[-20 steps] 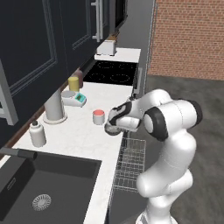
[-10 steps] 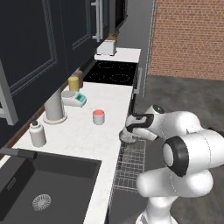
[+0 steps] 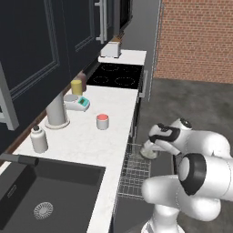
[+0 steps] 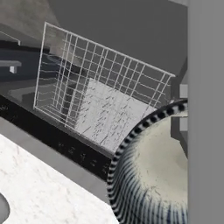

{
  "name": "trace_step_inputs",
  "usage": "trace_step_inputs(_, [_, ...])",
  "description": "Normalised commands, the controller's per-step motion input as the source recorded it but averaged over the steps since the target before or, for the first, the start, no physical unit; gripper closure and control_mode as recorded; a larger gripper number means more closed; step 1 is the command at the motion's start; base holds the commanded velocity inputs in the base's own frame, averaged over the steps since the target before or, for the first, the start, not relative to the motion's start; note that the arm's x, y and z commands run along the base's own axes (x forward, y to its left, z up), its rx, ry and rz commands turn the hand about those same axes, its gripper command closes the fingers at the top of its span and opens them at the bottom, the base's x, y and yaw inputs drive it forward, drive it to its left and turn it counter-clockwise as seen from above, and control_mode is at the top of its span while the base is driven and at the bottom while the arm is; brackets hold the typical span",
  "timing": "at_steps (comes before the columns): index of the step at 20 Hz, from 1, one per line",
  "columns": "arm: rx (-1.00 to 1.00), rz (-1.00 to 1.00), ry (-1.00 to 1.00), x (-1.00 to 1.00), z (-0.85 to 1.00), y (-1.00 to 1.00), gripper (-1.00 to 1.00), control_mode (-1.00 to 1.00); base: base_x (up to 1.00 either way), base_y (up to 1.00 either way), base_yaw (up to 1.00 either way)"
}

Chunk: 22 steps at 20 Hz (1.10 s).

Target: Pick up the cup and bowl from the counter, place them in the dishwasher, and close the dishwasher door.

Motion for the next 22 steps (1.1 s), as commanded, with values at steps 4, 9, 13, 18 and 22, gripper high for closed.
trace_step_inputs(4, [0.00, 0.14, 0.00, 0.19, -0.21, -0.36, 1.00, -1.00, 0.00, 0.00, 0.00])
trace_step_inputs(9, [0.00, 0.14, 0.00, 0.53, -0.36, -0.34, 1.00, -1.00, 0.00, 0.00, 0.00])
trace_step_inputs(13, [0.00, 0.11, -0.04, 0.60, -0.48, -0.25, 1.00, -1.00, 0.00, 0.00, 0.00])
trace_step_inputs(18, [0.00, 0.01, -0.05, 0.61, -0.38, -0.04, 1.00, -1.00, 0.00, 0.00, 0.00])
trace_step_inputs(22, [0.00, 0.01, 0.00, 0.61, -0.34, 0.00, 1.00, -1.00, 0.00, 0.00, 0.00])
